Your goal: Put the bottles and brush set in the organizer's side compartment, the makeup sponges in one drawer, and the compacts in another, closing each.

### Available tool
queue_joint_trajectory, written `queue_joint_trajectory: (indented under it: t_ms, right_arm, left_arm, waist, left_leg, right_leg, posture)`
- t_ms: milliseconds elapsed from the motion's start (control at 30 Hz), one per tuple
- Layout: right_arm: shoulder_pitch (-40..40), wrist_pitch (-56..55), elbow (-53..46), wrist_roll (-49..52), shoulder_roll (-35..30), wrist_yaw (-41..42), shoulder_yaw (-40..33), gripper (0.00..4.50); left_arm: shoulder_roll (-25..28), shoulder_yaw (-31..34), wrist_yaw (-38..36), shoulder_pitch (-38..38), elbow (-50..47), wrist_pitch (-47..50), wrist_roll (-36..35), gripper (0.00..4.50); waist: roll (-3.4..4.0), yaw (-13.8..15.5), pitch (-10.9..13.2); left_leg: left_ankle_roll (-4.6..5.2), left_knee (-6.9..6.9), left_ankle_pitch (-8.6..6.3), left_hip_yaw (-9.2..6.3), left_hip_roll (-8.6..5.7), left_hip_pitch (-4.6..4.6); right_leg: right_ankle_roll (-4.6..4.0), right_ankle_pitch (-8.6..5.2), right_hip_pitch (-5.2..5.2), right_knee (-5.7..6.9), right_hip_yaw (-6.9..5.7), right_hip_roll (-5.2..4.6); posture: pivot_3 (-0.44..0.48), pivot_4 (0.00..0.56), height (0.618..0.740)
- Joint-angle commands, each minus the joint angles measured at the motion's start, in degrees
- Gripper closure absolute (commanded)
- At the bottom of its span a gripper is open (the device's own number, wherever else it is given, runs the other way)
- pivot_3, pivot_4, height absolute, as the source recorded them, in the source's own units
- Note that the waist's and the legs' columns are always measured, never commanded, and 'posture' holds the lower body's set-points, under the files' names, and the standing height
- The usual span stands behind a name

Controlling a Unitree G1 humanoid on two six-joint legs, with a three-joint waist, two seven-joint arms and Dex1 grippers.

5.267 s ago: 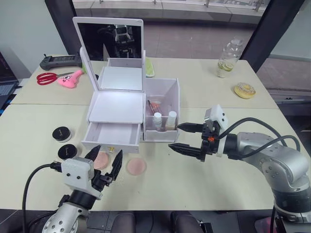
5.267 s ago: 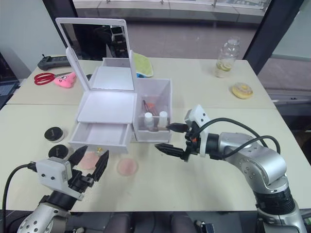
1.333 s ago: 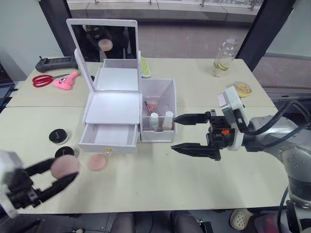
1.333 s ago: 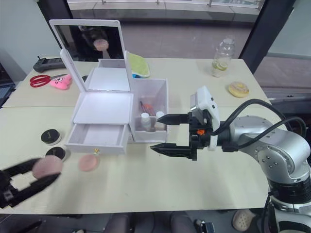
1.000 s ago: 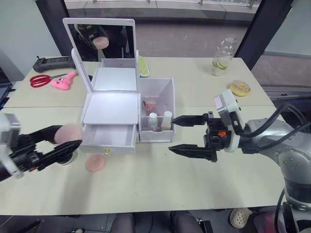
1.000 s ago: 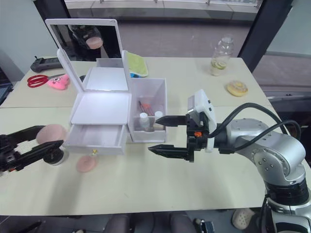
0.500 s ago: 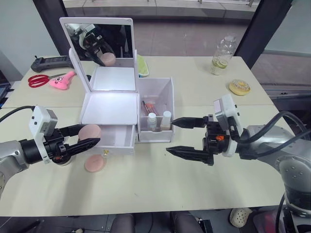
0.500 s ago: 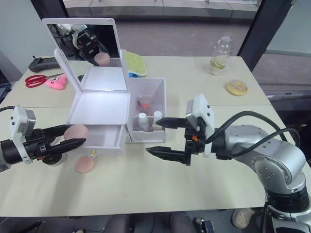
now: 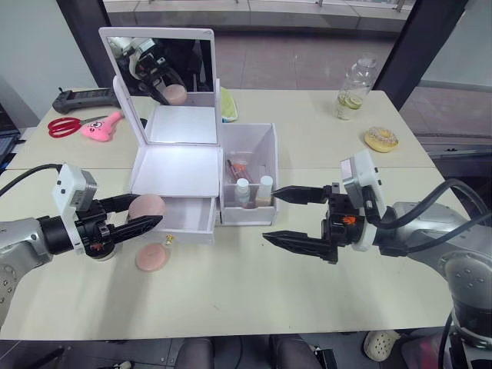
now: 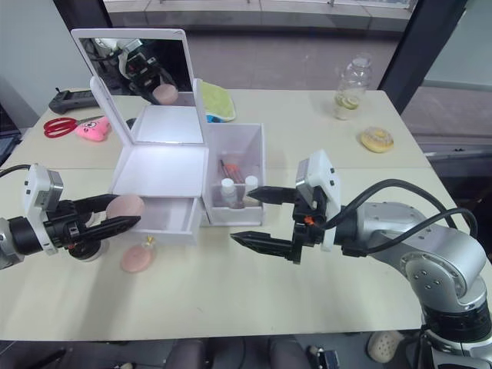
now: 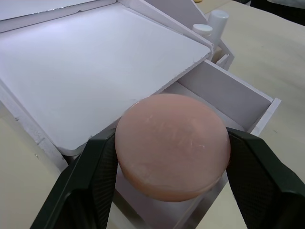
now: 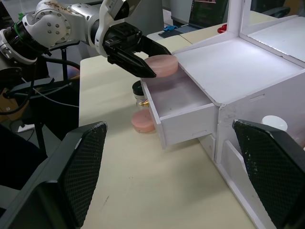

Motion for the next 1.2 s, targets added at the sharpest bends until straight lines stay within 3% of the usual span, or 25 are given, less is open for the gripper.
queue_joint_trajectory:
  t_ms: [33,133,167,267,667,867,1000,1200]
  right_arm:
    - [-0.03,-0.97,-1.66,1.36,-0.55,-0.18,-1.69,0.0]
    - [-0.03,-1.06,-1.56,1.22,-0.5,-0.19,-1.62,0.0]
    - [-0.06,-1.07,-1.5,1.16,-0.46,-0.22,-1.57,0.0]
    - [-0.06,-1.06,-1.48,1.22,-0.48,-0.26,-1.63,0.0]
    - [-0.1,-1.29,-1.28,1.08,-0.38,-0.04,-1.64,0.0]
    - [0.63,-1.27,-0.63,1.18,-1.46,0.22,-3.56,0.0]
    - [4.48,-2.5,1.82,-0.9,-3.82,2.77,-7.13,0.0]
    - [16.55,-10.89,7.46,-9.41,-6.43,11.83,-12.31,0.0]
  left_arm:
    - [0.01,0.07,0.16,-0.65,0.11,1.04,0.42,1.53]
    - [-0.3,-0.01,0.3,-1.06,0.08,1.22,0.65,1.53]
    - [-0.39,0.01,0.37,-1.22,0.09,1.32,0.71,0.8]
    - [-0.62,0.63,0.57,-1.37,-0.19,2.07,0.25,0.03]
    - [-0.4,5.65,0.42,-1.7,-0.77,3.69,-2.4,0.03]
    - [0.74,20.09,-2.1,5.04,-2.66,9.72,-8.13,0.03]
    - [-0.01,32.52,-6.51,17.64,-0.58,9.01,-2.19,0.03]
    - [-1.75,40.18,-9.68,26.42,10.86,1.43,5.95,0.03]
  waist:
    - [0.0,-0.02,0.0]
    - [0.0,0.0,0.0]
    - [0.0,0.04,0.0]
    - [0.0,0.3,0.0]
    - [0.0,0.15,0.0]
    - [0.0,-0.42,0.0]
    - [0.0,-0.66,0.0]
    - [-0.04,0.28,-0.01]
  left_leg:
    - [0.0,0.0,0.0,0.0,0.0,0.0]
    - [0.0,0.0,0.0,0.0,0.0,0.0]
    - [0.0,0.0,0.0,0.0,0.0,0.0]
    - [0.0,0.02,0.02,-0.01,-0.01,0.02]
    - [0.01,0.03,0.05,-0.02,-0.01,0.1]
    - [0.01,0.02,0.04,0.0,-0.01,0.07]
    - [0.01,-0.07,0.04,0.02,0.0,0.09]
    - [0.0,0.01,0.04,0.0,-0.03,0.22]
  right_leg:
    - [0.0,0.0,0.0,0.0,0.01,0.0]
    - [0.0,0.0,0.0,0.01,0.0,0.0]
    - [0.0,0.0,0.0,0.01,0.0,0.0]
    - [0.0,0.0,0.04,0.03,-0.01,0.0]
    - [0.01,0.0,0.07,0.16,-0.01,0.01]
    - [0.01,-0.01,-0.02,0.26,0.02,0.0]
    - [-0.04,-0.03,-0.1,0.32,0.02,-0.01]
    - [-0.17,-0.19,-0.18,0.25,-0.05,-0.06]
  posture:
    - [0.0,0.15,0.74]
    - [0.0,0.15,0.74]
    - [0.0,0.15,0.74]
    - [0.0,0.15,0.74]
    - [0.0,0.15,0.74]
    - [0.0,0.15,0.74]
    - [0.0,0.15,0.74]
    - [0.0,0.15,0.74]
